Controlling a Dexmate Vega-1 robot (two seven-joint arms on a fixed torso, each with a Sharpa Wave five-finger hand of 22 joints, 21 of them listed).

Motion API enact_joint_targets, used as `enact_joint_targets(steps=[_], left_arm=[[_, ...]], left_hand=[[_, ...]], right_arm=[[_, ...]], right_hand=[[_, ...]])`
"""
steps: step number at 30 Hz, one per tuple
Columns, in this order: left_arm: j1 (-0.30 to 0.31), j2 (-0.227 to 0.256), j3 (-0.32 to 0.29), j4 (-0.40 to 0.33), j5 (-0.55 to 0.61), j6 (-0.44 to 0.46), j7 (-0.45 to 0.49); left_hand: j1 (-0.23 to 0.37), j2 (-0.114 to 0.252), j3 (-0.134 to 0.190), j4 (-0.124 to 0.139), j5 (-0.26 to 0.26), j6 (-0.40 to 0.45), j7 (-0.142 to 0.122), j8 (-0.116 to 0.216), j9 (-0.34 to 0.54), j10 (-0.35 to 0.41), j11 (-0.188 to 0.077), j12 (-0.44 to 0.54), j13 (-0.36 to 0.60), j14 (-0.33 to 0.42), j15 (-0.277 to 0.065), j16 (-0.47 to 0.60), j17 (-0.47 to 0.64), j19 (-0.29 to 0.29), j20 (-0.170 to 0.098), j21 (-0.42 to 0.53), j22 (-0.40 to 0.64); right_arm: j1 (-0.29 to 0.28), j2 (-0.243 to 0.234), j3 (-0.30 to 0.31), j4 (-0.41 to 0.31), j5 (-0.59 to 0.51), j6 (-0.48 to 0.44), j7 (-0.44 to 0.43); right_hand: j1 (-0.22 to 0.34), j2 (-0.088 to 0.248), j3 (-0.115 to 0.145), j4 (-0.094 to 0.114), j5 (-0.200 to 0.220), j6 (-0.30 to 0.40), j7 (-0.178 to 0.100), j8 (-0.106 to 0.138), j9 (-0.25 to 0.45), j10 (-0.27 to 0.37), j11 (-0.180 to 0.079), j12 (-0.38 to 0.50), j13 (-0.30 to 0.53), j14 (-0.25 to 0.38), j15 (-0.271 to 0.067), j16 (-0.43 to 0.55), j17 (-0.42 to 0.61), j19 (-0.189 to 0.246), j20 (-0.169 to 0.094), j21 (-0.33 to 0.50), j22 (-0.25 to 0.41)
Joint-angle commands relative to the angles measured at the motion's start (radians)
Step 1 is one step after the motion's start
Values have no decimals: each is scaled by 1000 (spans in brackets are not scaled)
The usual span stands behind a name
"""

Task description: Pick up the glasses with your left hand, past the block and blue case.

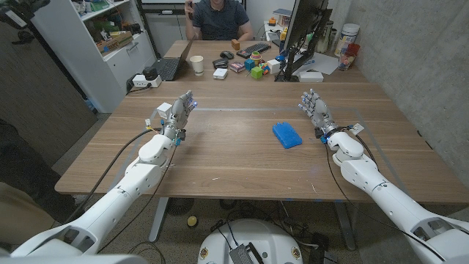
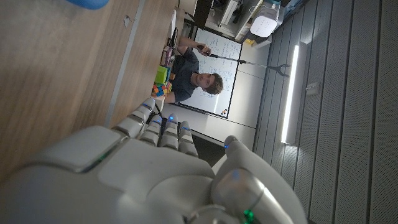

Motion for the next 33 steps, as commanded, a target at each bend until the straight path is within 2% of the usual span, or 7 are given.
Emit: enact_joint_targets(steps=[1,6,7,12,16,33], left_arm=[[56,45,-20,-87,46,-17,51],[80,64,-30,-125,81,-8,101],[85,66,-32,-132,89,-8,113],[110,82,-45,-170,125,-15,152],[125,102,-51,-204,164,-14,179],[219,205,-100,-380,322,-7,234]], left_hand=[[7,82,5,-6,7,6,-13,10,3,12,0,11,4,9,-2,9,1,0,8,4,2],[12,73,7,-14,6,35,-30,15,3,35,-5,16,5,32,-4,10,-1,18,34,6,2],[13,70,7,-16,5,51,-33,18,3,47,-9,19,5,49,-3,14,0,25,47,6,3],[18,63,9,-24,4,78,-53,20,3,74,-12,24,5,79,-6,17,0,44,63,8,3],[22,61,11,-29,4,94,-62,21,4,86,-13,26,5,88,-8,16,-1,54,61,9,3],[42,52,18,-54,1,112,-67,17,4,102,-20,24,6,100,-17,8,-4,65,52,5,2]], right_arm=[[-4,-3,1,1,2,15,14],[-4,-2,0,5,0,22,19],[-4,-3,0,5,0,21,19],[0,-2,0,16,2,23,27],[4,1,0,28,3,27,32],[17,9,1,71,10,43,55]], right_hand=[[-2,23,6,0,4,3,0,8,5,9,-1,5,4,1,11,7,3,6,-4,3,2],[-3,22,6,-1,4,4,1,8,5,9,-1,5,4,1,10,7,3,6,-4,3,2],[-3,22,6,-1,4,3,1,8,5,9,-1,5,4,1,10,7,3,6,-4,3,2],[-3,22,6,-1,4,4,1,8,5,9,0,5,4,1,10,7,3,6,-3,3,2],[-3,22,6,-1,5,4,2,8,5,10,0,5,4,2,10,7,3,7,-3,3,2],[-4,21,6,-3,6,5,2,9,5,10,0,5,4,3,10,7,3,7,-3,3,2]])
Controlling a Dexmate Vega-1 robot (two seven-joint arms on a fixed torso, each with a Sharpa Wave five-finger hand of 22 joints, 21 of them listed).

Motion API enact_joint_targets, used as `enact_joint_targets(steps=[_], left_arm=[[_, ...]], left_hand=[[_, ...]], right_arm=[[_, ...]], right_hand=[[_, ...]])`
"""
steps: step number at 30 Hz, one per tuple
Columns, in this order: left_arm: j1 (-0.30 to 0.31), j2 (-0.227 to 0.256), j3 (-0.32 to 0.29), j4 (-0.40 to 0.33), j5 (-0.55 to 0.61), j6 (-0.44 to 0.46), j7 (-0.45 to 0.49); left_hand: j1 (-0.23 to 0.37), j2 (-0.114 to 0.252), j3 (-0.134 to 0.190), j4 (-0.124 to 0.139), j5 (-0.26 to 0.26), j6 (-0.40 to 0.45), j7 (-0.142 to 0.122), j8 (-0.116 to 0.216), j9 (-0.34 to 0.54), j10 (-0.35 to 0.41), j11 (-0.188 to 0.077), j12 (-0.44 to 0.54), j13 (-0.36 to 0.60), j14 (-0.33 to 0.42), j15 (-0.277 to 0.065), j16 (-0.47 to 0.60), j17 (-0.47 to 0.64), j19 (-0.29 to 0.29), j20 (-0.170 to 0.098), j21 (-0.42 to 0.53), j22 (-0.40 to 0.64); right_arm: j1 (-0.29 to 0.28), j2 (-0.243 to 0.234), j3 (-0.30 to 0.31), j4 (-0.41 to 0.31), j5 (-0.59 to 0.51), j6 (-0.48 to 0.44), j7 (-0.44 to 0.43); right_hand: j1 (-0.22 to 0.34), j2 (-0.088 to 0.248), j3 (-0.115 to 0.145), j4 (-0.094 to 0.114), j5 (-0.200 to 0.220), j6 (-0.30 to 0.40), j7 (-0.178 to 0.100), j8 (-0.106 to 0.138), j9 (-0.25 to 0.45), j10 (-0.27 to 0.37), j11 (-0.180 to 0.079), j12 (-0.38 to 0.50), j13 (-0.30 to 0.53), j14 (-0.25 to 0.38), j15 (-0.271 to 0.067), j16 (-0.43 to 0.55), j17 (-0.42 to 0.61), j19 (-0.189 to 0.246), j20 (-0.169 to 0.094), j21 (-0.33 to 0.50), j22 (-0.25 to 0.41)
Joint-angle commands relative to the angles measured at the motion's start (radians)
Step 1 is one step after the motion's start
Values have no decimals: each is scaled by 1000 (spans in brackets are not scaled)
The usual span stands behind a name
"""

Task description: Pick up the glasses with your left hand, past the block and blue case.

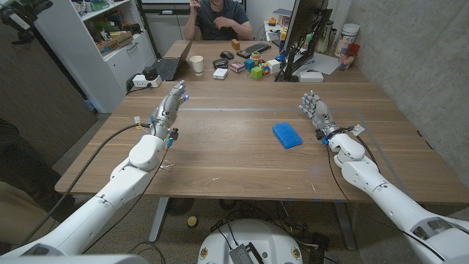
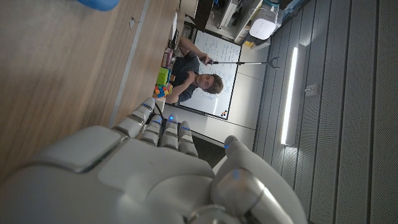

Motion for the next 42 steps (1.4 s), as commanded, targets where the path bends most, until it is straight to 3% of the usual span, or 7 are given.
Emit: enact_joint_targets(steps=[1,21,30,33,42], left_arm=[[82,84,-46,-143,123,8,53],[298,169,-222,-350,303,14,114],[398,161,-326,-443,401,36,123],[438,157,-363,-477,434,47,114],[589,109,-527,-617,553,102,53]], left_hand=[[17,36,4,-12,1,10,-1,2,4,5,-2,2,1,5,1,0,0,7,0,5,2],[62,35,15,-64,-4,33,-18,-1,6,15,-8,-4,2,17,-6,-9,-2,18,-5,-4,2],[80,37,19,-84,-7,32,-35,-5,7,13,-8,-8,3,16,-9,-12,-2,18,-7,-8,2],[92,38,19,-98,-10,33,-55,-6,7,10,-11,-10,3,12,-12,-14,-2,18,-7,-11,2],[120,45,21,-128,-17,30,-85,-10,8,1,-17,-16,4,2,-18,-17,-1,13,-5,-21,2]], right_arm=[[10,5,2,27,6,10,16],[28,11,-5,44,2,11,28],[32,16,-9,50,0,12,32],[33,17,-9,53,-1,14,32],[49,28,-13,77,0,20,46]], right_hand=[[-4,21,7,-2,6,5,2,9,5,10,1,5,5,3,10,7,3,7,-3,3,2],[-6,18,6,-4,7,5,3,9,5,9,0,4,5,4,9,7,3,8,-3,3,2],[-6,17,5,-4,8,5,3,9,5,10,1,5,5,4,9,7,3,8,-3,3,2],[-7,17,5,-4,8,5,4,9,5,10,1,5,5,5,10,7,3,8,-3,3,2],[-7,16,5,-4,9,7,3,10,5,11,0,5,5,4,11,7,3,8,-2,3,2]])
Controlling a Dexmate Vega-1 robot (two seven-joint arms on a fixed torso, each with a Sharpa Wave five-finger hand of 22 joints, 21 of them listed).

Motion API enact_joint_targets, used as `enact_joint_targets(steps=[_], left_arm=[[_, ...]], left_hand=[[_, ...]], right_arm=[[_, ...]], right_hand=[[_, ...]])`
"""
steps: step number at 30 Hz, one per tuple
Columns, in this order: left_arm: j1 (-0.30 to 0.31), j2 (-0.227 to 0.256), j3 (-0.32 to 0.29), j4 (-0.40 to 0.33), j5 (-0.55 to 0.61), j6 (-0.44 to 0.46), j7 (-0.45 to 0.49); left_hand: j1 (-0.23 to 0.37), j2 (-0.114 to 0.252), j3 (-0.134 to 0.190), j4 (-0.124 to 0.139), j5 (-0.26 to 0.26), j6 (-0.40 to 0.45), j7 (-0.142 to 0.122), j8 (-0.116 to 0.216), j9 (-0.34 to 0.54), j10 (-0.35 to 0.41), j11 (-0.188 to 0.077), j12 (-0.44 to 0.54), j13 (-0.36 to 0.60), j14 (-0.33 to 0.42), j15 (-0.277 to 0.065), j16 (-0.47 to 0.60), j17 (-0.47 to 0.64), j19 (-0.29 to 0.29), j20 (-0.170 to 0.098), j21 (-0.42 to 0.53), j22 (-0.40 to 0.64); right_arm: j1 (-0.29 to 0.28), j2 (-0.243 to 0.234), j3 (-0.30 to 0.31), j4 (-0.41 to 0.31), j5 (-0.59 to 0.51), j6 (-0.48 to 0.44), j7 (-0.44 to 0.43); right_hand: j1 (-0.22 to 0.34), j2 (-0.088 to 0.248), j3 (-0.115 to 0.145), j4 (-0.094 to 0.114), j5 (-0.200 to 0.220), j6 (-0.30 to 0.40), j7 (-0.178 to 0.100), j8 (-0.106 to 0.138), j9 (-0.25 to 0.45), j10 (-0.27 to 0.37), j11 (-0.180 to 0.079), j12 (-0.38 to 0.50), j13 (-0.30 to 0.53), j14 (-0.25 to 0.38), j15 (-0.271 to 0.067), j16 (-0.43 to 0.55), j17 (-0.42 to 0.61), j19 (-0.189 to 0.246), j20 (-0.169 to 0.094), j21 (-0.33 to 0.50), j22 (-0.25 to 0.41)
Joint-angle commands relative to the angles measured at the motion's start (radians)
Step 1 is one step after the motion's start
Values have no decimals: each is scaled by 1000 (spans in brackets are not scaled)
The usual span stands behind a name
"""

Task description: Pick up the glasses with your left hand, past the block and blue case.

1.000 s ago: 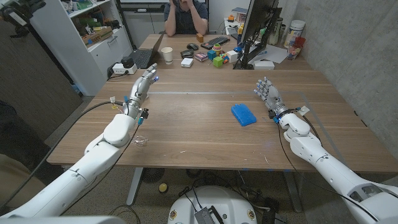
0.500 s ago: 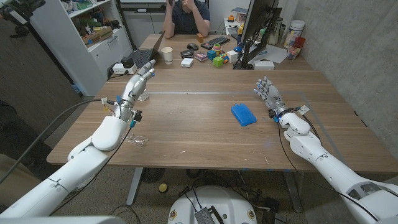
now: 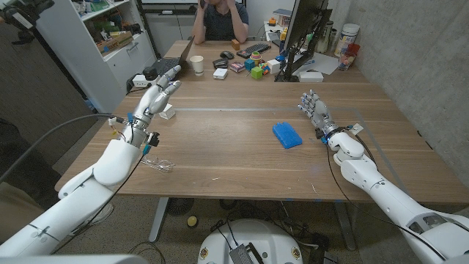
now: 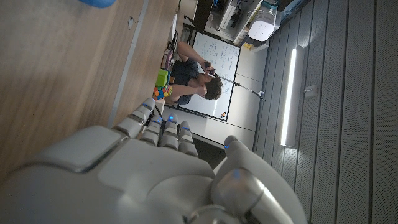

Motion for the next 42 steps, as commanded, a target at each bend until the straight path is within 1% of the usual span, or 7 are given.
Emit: enact_joint_targets(steps=[1,7,11,17,25,34,42], left_arm=[[210,-56,-223,-197,156,62,-60],[263,-105,-297,-258,233,104,-132],[280,-132,-328,-282,271,128,-182],[302,-162,-378,-338,333,186,-262],[360,-216,-470,-465,432,261,-394],[411,-324,-557,-572,526,274,-500],[411,-354,-601,-637,577,329,-665]], left_hand=[[20,6,2,-14,-2,-3,-14,-2,3,-10,-11,-5,4,-6,-7,-2,3,-1,2,-6,2],[37,7,0,-34,-7,-12,-38,-6,3,-19,-14,-8,4,-15,-10,-3,4,-6,5,-13,2],[47,8,-1,-46,-10,-20,-43,-8,4,-25,-13,-10,4,-25,-6,-5,4,-7,14,-17,2],[72,9,-5,-72,-15,-48,-64,-13,4,-46,-14,-15,5,-39,-8,-4,4,-6,18,-25,2],[92,11,-13,-93,-19,-70,-73,-14,4,-67,-16,-18,5,-57,-8,-5,5,-13,22,-35,2],[111,18,-21,-110,-22,-56,-76,-3,5,-58,-23,-9,5,-54,-12,1,6,-1,22,-39,3],[133,25,-16,-127,-23,-45,-77,1,5,-56,-30,-7,5,-55,-18,1,5,2,17,-44,2]], right_arm=[[20,14,-8,28,-1,7,16],[35,25,-16,51,-7,8,22],[43,28,-20,60,-10,5,24],[52,33,-24,74,-15,5,26],[63,37,-25,96,-15,7,32],[79,44,-32,117,-20,6,41],[87,47,-42,118,-30,-3,42]], right_hand=[[-7,16,5,-4,5,7,4,10,5,7,-4,5,5,0,7,7,3,8,-2,3,3],[-8,15,5,-5,5,7,4,10,5,6,-4,5,5,0,8,7,3,8,-2,3,3],[-9,14,4,-5,5,7,4,10,5,6,-4,4,5,0,7,7,3,8,-2,2,3],[-9,13,4,-5,5,7,4,10,5,6,-4,5,5,1,7,7,3,8,-2,2,3],[-10,12,3,-5,5,6,4,9,5,6,-2,4,5,0,7,7,3,8,-1,2,3],[-11,11,2,-5,6,6,4,10,5,6,-2,5,5,1,8,7,3,8,-1,2,3],[-12,11,2,-6,6,6,5,9,5,6,-1,5,5,0,10,6,3,8,-1,2,3]])
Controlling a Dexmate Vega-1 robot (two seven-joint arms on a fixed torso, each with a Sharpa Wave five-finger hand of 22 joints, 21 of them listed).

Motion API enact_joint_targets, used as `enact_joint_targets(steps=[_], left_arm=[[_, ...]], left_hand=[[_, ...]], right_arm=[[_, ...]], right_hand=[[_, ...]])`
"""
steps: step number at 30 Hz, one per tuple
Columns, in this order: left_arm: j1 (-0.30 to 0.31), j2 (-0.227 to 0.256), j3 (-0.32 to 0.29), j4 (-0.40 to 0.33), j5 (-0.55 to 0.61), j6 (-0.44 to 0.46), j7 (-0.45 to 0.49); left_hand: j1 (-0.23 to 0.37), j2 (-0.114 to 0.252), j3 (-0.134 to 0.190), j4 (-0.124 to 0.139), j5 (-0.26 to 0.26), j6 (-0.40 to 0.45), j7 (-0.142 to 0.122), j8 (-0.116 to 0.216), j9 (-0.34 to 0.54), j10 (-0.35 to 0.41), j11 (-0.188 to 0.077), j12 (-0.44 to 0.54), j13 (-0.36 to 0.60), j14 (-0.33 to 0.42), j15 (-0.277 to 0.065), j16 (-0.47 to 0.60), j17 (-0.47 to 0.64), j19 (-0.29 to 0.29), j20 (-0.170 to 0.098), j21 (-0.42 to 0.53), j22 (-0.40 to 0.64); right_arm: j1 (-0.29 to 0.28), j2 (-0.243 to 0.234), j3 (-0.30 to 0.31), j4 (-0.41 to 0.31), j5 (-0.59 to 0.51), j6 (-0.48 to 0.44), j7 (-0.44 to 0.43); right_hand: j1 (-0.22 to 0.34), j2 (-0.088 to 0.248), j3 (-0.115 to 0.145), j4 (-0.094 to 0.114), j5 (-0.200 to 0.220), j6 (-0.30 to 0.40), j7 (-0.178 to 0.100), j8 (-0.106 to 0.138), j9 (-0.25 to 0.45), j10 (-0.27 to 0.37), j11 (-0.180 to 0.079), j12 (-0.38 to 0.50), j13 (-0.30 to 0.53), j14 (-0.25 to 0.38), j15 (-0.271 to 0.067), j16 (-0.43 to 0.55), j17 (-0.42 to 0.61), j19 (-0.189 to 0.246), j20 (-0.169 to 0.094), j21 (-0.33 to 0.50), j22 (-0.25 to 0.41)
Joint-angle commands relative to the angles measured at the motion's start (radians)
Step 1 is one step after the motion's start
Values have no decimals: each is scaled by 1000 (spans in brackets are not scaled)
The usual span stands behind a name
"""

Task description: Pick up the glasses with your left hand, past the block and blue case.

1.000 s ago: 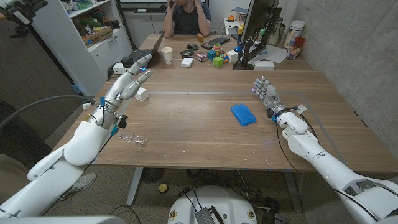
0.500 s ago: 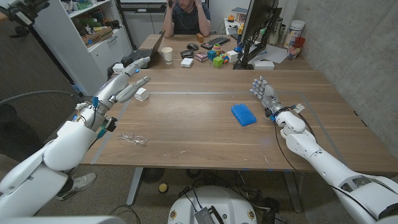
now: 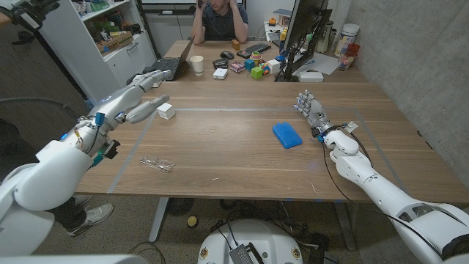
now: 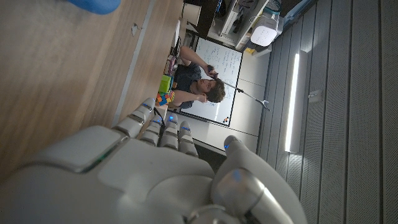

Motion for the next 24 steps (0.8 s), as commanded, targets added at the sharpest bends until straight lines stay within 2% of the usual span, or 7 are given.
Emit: enact_joint_targets(steps=[1,8,18,20,21,24], left_arm=[[24,-73,-84,-117,115,79,-236],[8,-87,-88,-140,168,109,-324],[-11,-98,-93,-137,218,107,-389],[-10,-100,-95,-141,246,103,-394],[-11,-102,-95,-142,251,103,-400],[-14,-101,-101,-147,263,107,-432]], left_hand=[[20,4,7,-15,0,11,-3,9,5,2,-8,5,5,-2,-7,5,3,9,-1,-4,2],[33,7,10,-24,-1,16,-3,10,6,1,-10,5,5,-4,-9,4,2,10,0,-7,2],[50,6,11,-36,-3,20,-3,10,6,4,-17,7,5,-3,-13,5,2,13,-3,-11,2],[62,2,13,-46,-4,19,-3,9,6,6,-25,8,5,-2,-18,5,2,16,-8,-13,1],[82,-5,14,-60,-4,13,-3,8,6,1,-31,6,6,-5,-21,5,2,15,-12,-19,0],[97,-11,14,-70,-3,8,-2,7,6,-1,-31,6,6,-1,-16,6,2,21,-9,-21,-1]], right_arm=[[16,7,-13,13,-12,-10,4],[6,0,-9,1,-10,-11,-3],[0,-2,-3,2,-6,-8,-7],[-1,-2,-3,1,-7,-7,-8],[-1,-2,-3,1,-7,-7,-8],[-1,-2,-3,0,-7,-6,-7]], right_hand=[[-8,7,2,-6,6,6,5,9,5,6,0,4,5,0,10,6,3,8,0,2,3],[-9,6,1,-6,7,6,4,9,5,6,-2,4,5,0,9,6,3,8,0,2,3],[-9,5,1,-6,7,6,4,10,5,7,-1,5,5,1,9,7,3,8,0,2,3],[-10,5,1,-6,8,7,4,10,5,6,-1,5,5,0,9,6,3,8,0,2,3],[-10,5,1,-7,8,7,5,10,5,6,0,5,5,0,9,6,3,8,1,2,3],[-10,5,0,-7,8,7,4,10,5,6,0,4,5,0,9,6,3,8,0,2,3]])
